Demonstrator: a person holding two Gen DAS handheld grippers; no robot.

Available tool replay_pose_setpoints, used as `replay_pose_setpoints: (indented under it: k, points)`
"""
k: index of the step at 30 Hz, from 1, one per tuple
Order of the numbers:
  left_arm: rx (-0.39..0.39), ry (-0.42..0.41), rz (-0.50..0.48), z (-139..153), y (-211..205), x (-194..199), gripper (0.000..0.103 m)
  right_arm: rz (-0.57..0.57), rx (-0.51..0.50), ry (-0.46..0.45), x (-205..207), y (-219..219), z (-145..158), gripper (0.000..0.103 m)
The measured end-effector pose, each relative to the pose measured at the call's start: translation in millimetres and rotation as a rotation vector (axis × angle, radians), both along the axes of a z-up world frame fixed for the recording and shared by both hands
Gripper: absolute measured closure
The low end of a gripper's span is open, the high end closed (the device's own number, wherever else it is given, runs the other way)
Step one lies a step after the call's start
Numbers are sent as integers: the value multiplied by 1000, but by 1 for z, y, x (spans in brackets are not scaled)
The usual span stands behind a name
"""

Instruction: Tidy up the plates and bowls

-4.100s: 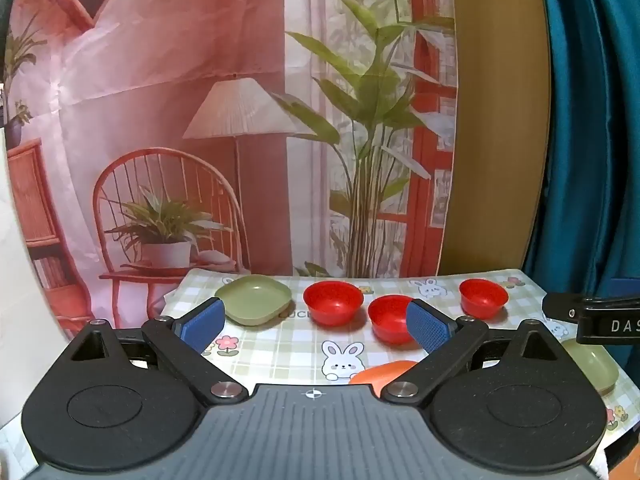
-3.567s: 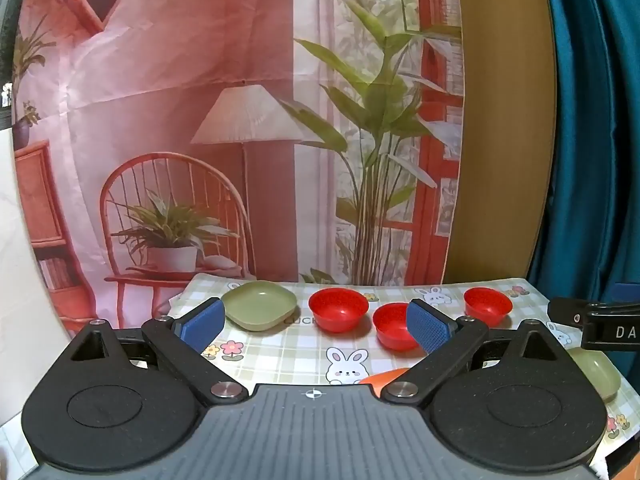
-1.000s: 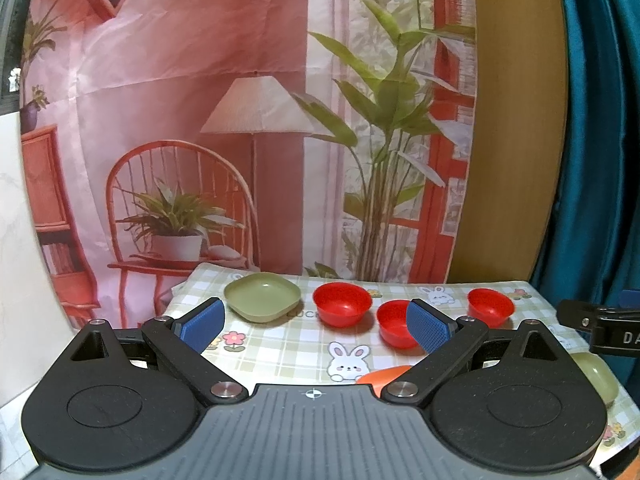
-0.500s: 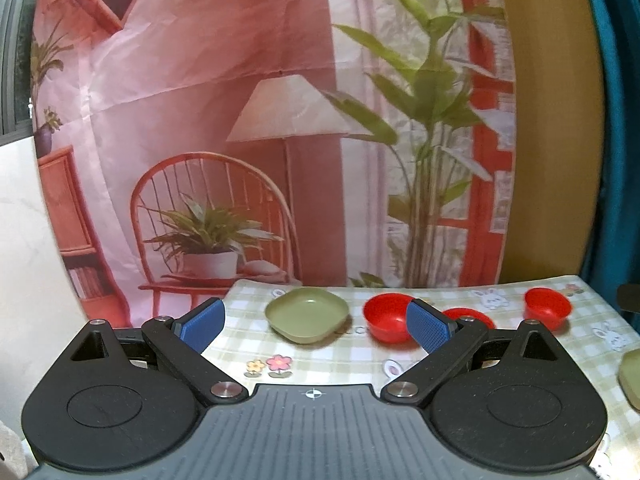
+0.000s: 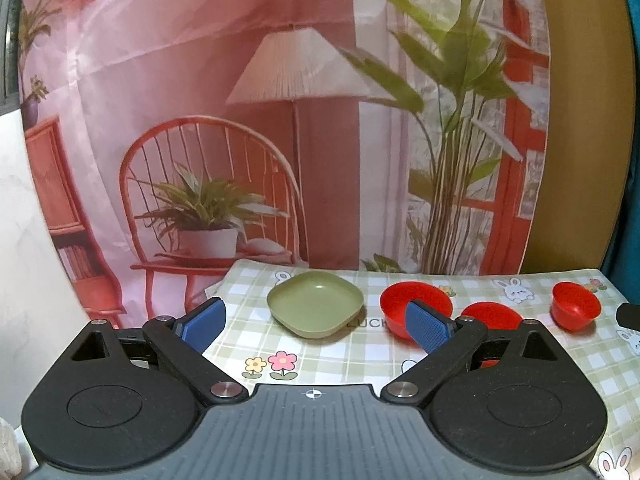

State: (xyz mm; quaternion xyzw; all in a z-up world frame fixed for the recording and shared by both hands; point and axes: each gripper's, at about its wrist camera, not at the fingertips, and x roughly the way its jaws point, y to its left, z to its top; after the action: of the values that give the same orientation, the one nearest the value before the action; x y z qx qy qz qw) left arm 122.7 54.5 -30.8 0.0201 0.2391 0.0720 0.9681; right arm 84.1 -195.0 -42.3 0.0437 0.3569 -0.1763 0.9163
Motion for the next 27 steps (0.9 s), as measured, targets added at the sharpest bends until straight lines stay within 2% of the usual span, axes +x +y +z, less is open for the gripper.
replay_pose_setpoints:
  k: [11, 16, 21, 24, 27]
  points:
    - [2, 56, 8, -20, 20, 26, 5, 24, 54, 50, 29, -4, -40, 14]
    - [19, 79, 38, -25, 46, 38, 5, 37, 105, 57, 43, 2, -51, 14]
    - [69, 94, 70, -21, 79, 54, 5, 95, 105, 70, 68, 18, -58, 14]
    - [113, 69, 87, -12, 99, 64, 5, 129, 105, 72, 87, 27, -56, 14]
    - [111, 28, 95, -2, 122, 74, 5, 160, 104, 65, 110, 37, -54, 14]
